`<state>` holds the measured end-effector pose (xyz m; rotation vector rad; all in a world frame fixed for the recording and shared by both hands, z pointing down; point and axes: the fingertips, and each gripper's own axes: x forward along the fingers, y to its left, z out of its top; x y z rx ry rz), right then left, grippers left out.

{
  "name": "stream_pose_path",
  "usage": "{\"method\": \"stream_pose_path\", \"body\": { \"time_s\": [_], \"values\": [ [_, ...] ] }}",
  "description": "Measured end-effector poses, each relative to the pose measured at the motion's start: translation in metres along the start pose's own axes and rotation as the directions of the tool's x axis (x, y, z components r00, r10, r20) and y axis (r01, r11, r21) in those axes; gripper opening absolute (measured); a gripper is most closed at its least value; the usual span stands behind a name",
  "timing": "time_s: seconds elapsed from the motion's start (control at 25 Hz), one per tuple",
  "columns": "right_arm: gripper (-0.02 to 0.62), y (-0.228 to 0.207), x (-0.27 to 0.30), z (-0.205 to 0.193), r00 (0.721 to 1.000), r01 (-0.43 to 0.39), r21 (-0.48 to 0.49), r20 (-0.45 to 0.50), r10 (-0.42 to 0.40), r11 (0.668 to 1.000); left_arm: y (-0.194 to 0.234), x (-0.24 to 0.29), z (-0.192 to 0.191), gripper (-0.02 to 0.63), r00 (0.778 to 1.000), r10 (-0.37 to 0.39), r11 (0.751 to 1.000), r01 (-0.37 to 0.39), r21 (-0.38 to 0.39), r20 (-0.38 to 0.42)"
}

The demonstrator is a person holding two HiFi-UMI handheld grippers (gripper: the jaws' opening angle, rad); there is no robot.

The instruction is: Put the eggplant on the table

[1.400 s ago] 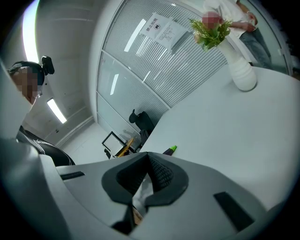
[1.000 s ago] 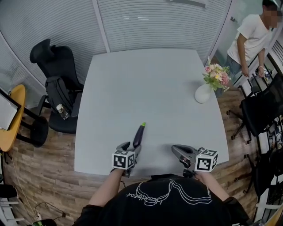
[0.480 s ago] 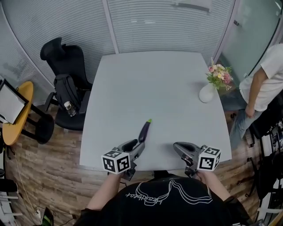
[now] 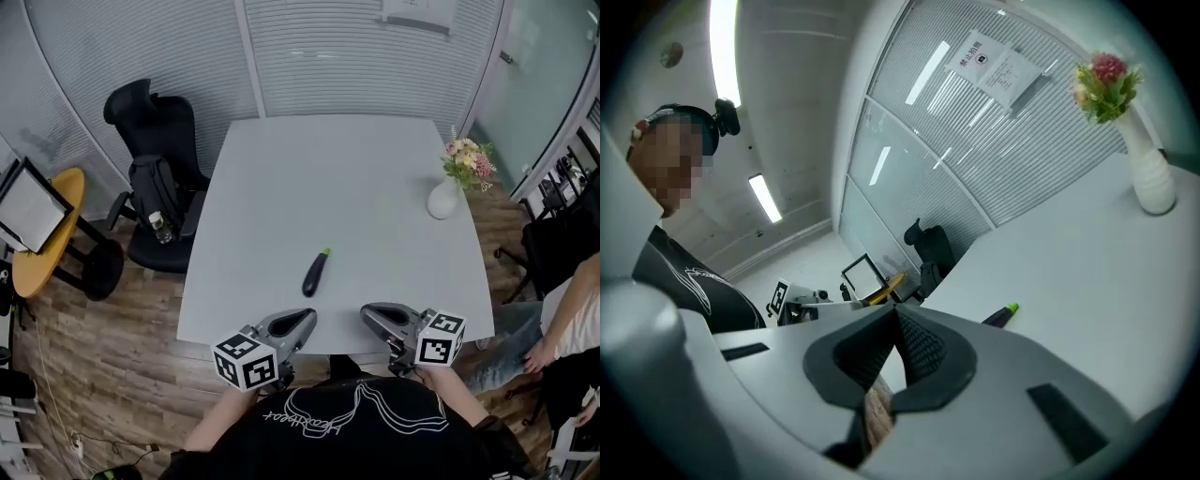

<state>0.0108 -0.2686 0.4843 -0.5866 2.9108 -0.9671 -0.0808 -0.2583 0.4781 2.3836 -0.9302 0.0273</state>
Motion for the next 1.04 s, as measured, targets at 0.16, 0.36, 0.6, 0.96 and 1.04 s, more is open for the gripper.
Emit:
{"method": "stream_pose_path", "body": {
  "time_s": [0.16,0.36,0.6,0.96,1.04],
  "values": [
    [0.006,0.012,0.003,-0.004,1.000,-0.015,-0.035,-0.014,0.014,0.999,-0.008,-0.005,-0.005,0.015,1.000,0.001,1.000,-0.001,0.023,-0.007],
    [0.006,0.015,0.003,-0.009,1.000,-0.014,-0.025,-0.008,0.013,1.000,-0.010,-0.010,-0.011,0.015,1.000,0.006,1.000,-0.005,0.020,-0.008],
    [0.006,0.018,0.000,-0.014,1.000,-0.004,-0.022,-0.014,0.004,1.000,-0.014,-0.012,-0.018,0.014,1.000,0.017,0.999,-0.016,0.032,-0.018],
    [0.006,0.018,-0.001,-0.018,1.000,-0.002,-0.017,-0.012,0.002,1.000,-0.012,-0.015,-0.018,0.014,1.000,0.015,1.000,-0.015,-0.009,0.000],
    [0.006,0.018,-0.002,-0.018,1.000,-0.005,-0.012,-0.005,0.005,1.000,-0.011,-0.015,-0.016,0.014,1.000,0.009,1.000,-0.009,-0.024,0.014]
  ]
}}
